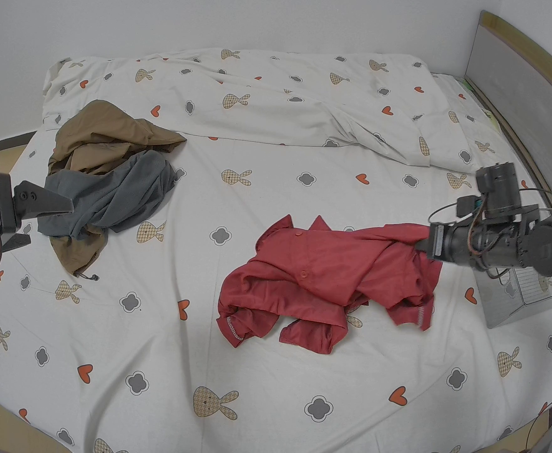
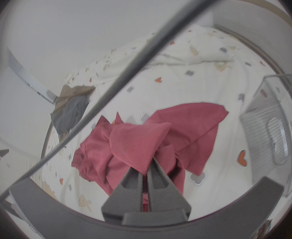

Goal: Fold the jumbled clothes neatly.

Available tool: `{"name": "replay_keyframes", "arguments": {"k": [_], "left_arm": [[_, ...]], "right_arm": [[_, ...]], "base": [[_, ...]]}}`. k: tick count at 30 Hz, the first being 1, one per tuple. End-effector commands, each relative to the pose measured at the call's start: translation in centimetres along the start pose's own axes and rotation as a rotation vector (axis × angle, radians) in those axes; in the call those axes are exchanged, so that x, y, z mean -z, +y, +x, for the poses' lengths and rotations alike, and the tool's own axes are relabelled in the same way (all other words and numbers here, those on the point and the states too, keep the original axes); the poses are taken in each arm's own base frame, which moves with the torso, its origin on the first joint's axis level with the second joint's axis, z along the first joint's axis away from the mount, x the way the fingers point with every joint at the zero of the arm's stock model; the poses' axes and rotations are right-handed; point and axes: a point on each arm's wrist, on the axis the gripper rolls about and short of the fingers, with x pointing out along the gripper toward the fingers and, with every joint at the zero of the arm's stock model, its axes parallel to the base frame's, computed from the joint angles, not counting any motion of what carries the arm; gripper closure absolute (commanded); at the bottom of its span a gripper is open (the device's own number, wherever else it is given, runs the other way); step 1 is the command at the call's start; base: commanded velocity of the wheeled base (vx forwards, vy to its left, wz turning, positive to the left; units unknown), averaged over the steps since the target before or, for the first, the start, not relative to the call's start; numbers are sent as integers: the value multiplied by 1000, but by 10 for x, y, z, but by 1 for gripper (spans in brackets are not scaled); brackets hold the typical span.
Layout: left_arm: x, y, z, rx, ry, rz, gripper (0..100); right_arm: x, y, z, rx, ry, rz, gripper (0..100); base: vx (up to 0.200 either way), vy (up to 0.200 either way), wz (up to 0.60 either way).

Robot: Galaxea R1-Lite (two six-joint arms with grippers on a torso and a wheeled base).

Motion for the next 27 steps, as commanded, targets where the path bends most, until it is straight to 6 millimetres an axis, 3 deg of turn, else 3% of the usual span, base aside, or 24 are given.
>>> {"name": "replay_keyframes", "arguments": {"k": [1, 18, 25, 27], "left_arm": [[0, 0, 2, -1, 8, 0, 0], [0, 0, 8, -10, 21, -3, 0], [0, -1, 17, -15, 49, 0, 0], [0, -5, 27, -10, 80, 14, 0]], "right_arm": [[-37, -7, -60, 3, -171, 29, 100], [-76, -40, -79, 113, -271, 91, 100], [-75, -41, -79, 115, -263, 91, 100], [-69, -41, -76, 117, -239, 85, 100]], "base": [[0, 0, 0], [0, 0, 0], [0, 0, 0], [0, 0, 0]]}}
